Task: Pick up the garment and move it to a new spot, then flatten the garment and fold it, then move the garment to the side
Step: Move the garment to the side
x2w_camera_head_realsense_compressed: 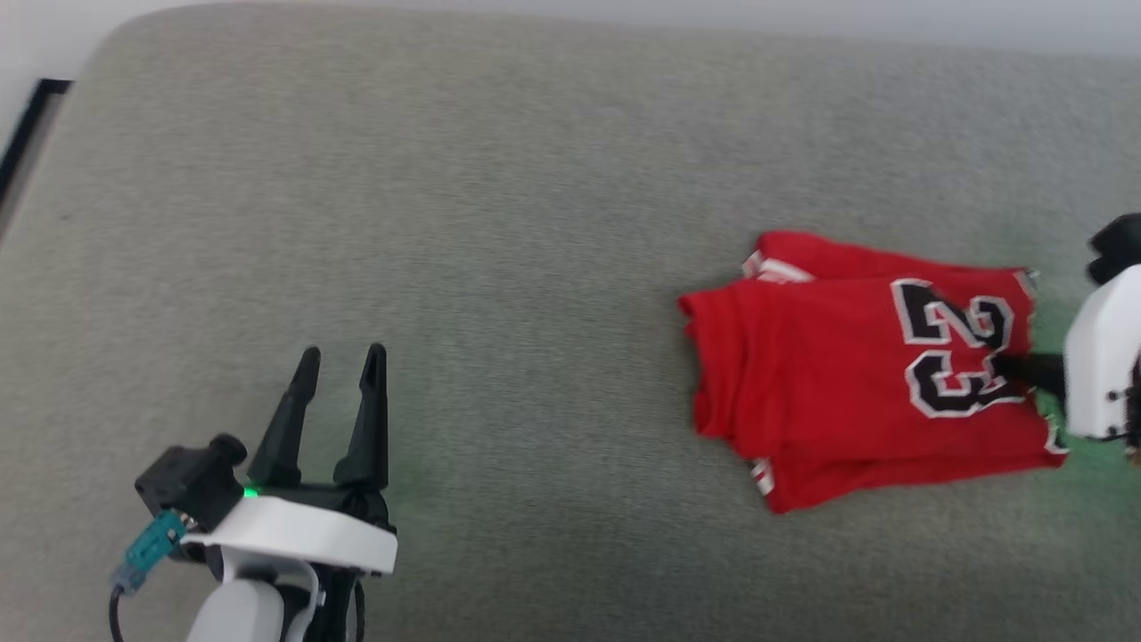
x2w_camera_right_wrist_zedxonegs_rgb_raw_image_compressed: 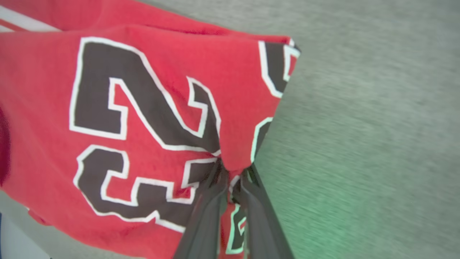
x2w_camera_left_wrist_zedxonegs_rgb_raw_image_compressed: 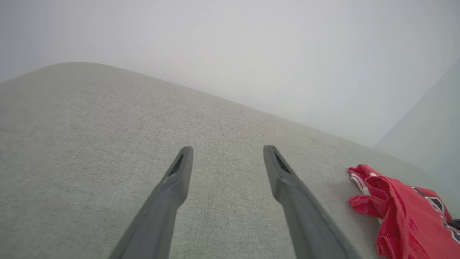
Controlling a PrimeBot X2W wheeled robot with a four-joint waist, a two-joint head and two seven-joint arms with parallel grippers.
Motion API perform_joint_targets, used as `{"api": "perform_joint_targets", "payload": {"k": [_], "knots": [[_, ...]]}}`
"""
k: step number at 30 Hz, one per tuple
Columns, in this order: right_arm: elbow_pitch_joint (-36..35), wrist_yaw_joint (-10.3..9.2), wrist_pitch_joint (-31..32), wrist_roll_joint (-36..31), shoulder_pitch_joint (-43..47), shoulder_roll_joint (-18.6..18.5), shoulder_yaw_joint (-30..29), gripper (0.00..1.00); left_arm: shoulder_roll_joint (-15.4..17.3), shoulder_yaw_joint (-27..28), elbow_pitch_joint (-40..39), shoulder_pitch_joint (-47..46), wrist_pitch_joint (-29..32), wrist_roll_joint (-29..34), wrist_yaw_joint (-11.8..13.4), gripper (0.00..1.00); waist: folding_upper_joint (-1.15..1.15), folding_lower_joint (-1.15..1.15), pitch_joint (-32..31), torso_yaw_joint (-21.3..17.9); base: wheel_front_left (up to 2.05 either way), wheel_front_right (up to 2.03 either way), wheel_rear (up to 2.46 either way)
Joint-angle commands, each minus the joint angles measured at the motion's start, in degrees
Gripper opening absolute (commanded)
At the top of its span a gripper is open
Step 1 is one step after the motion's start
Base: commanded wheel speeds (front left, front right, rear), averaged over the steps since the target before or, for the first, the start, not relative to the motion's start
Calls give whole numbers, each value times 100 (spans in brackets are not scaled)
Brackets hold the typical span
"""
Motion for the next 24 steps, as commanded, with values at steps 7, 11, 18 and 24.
{"api": "perform_joint_targets", "payload": {"k": [7, 11, 18, 24], "knots": [[106, -33, -153, -233, -276, -272, -412, 0, 130, -138, -82, -430, -27, 146, -18, 100, 0, 0, 331, -555, 0, 0, 0], [206, -33, -268, -344, -454, -394, -617, 0, 188, -307, -94, -691, -27, 202, -18, 100, 0, 0, 483, -799, 0, 0, 0], [398, -33, -591, -550, -751, -556, -782, 0, 310, -683, -55, -1181, -26, 236, -18, 100, 0, 0, 754, -1224, 0, 0, 0], [611, -33, -941, -778, -1016, -688, -770, 0, 430, -1000, 25, -1592, -26, 261, -18, 100, 0, 0, 997, -1557, 0, 0, 0]]}}
